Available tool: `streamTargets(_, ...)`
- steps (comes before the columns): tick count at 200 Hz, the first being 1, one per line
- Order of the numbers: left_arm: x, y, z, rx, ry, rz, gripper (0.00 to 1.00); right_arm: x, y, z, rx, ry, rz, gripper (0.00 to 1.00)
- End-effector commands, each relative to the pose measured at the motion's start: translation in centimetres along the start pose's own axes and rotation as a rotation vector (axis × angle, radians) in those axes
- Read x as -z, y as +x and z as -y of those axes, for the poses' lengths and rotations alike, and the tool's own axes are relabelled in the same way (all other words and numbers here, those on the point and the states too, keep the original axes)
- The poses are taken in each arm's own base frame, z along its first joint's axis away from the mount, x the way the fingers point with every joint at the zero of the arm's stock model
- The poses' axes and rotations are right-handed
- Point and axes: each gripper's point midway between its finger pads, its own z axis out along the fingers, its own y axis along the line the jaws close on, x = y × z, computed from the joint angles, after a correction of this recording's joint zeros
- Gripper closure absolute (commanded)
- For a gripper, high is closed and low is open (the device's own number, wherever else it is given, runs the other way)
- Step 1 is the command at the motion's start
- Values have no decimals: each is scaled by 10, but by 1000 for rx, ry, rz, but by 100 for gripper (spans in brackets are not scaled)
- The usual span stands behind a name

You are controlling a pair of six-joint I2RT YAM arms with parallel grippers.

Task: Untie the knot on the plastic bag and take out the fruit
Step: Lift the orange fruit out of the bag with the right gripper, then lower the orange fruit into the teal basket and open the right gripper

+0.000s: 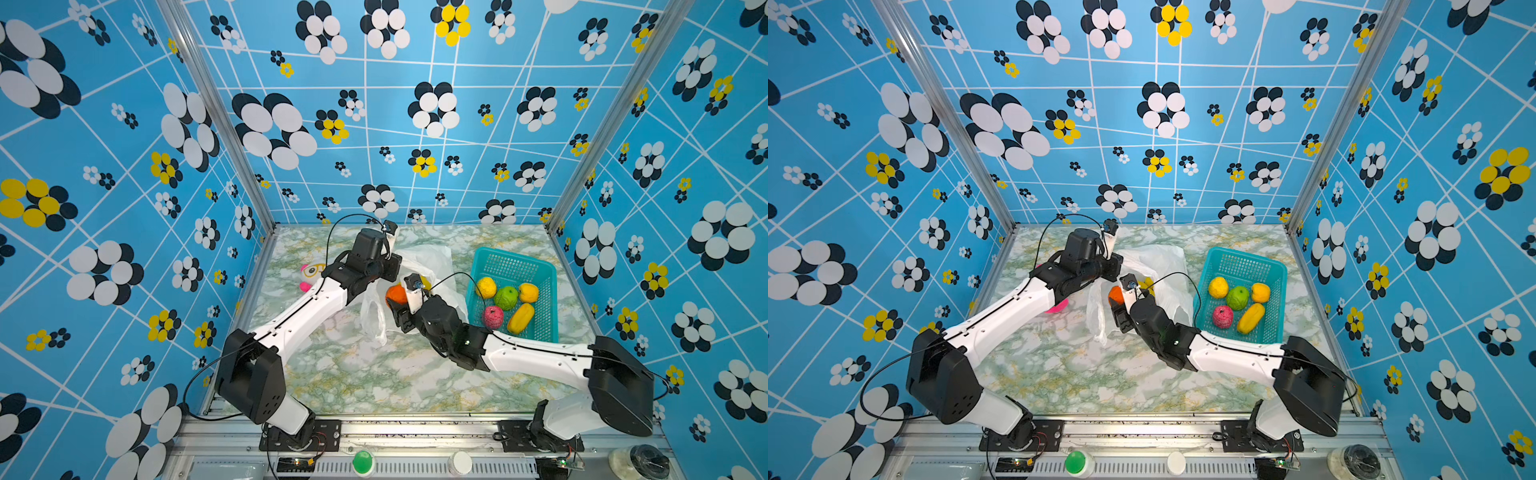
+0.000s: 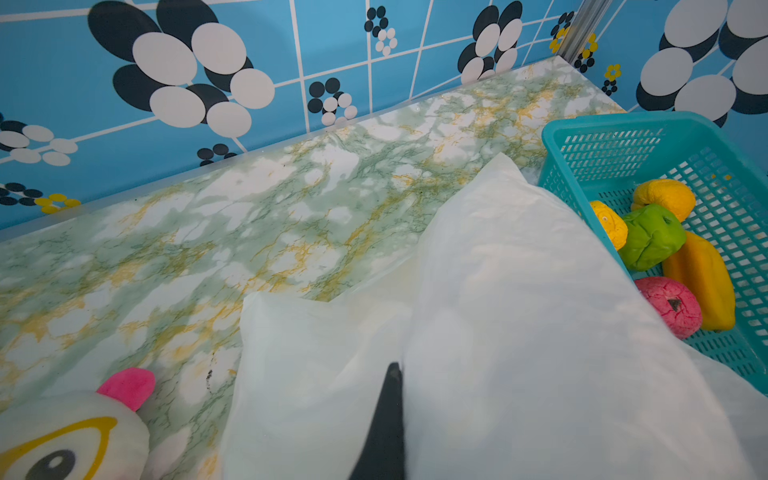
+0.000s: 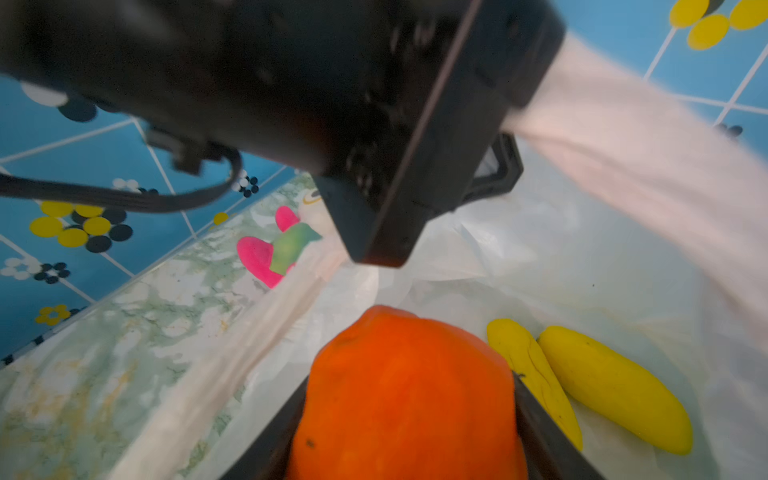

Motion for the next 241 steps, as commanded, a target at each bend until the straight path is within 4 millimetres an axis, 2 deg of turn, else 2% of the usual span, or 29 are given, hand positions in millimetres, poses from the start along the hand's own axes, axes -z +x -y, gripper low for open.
streamTargets(1, 4, -7, 3, 7, 14, 8, 100, 24, -21, 15, 13, 21, 81, 64)
streamTargets(32, 4, -8, 4, 6, 21, 12, 100, 63, -41, 41, 9, 81, 147, 63)
streamTargets(63, 2, -7, 6, 7, 30, 6, 100, 98, -50, 86, -7, 238, 202, 61)
streamTargets(107, 4, -6, 6, 11, 31, 0, 100, 117, -30, 161, -89, 457, 155, 59)
streamTargets(143, 6, -8, 6, 5, 29, 9, 100, 130, -10, 213, -188, 616, 110, 58)
streamTargets(175, 5, -5, 7, 7, 36, 0, 100, 122, 20, 249, -274, 733, 14, 57)
streamTargets(199, 8, -7, 8, 5, 40, 8, 100, 101, 52, 268, -352, 764, -112, 58)
streamTargets(241, 10, -9, 10, 1, 49, 17, 100, 67, 91, 273, -456, 721, -231, 61)
